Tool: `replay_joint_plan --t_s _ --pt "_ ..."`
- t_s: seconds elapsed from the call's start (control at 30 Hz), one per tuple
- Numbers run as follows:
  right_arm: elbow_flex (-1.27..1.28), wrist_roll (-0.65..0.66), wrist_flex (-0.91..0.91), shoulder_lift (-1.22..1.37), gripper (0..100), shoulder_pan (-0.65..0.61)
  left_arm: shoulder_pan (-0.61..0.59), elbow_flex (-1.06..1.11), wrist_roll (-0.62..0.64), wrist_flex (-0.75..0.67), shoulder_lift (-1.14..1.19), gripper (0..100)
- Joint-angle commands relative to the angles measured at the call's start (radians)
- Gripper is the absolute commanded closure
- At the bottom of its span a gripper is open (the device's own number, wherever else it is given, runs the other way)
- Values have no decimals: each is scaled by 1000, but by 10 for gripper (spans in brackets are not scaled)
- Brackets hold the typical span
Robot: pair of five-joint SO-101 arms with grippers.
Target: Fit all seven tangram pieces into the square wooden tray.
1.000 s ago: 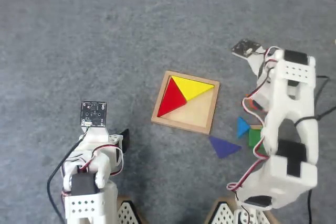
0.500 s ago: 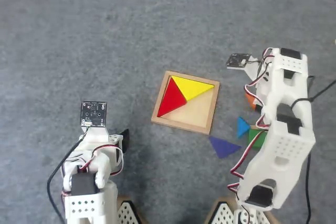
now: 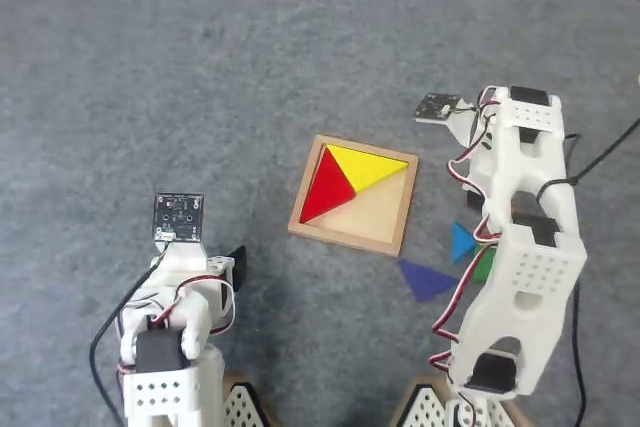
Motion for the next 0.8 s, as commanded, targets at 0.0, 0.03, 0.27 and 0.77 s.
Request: replay_joint_plan --t_s 0.0,0.03,0.27,0.77 --pt "-5 -138 -7 1 943 -24 -5 -12 11 -21 -11 760" --pt "-12 -192 -15 4 944 -25 -5 -12 11 -21 -11 760" --pt "-121 -674 -105 50 947 -8 -5 -12 11 -21 -11 760" --pt "-523 -878 88 209 911 130 -5 -12 11 -21 -11 760"
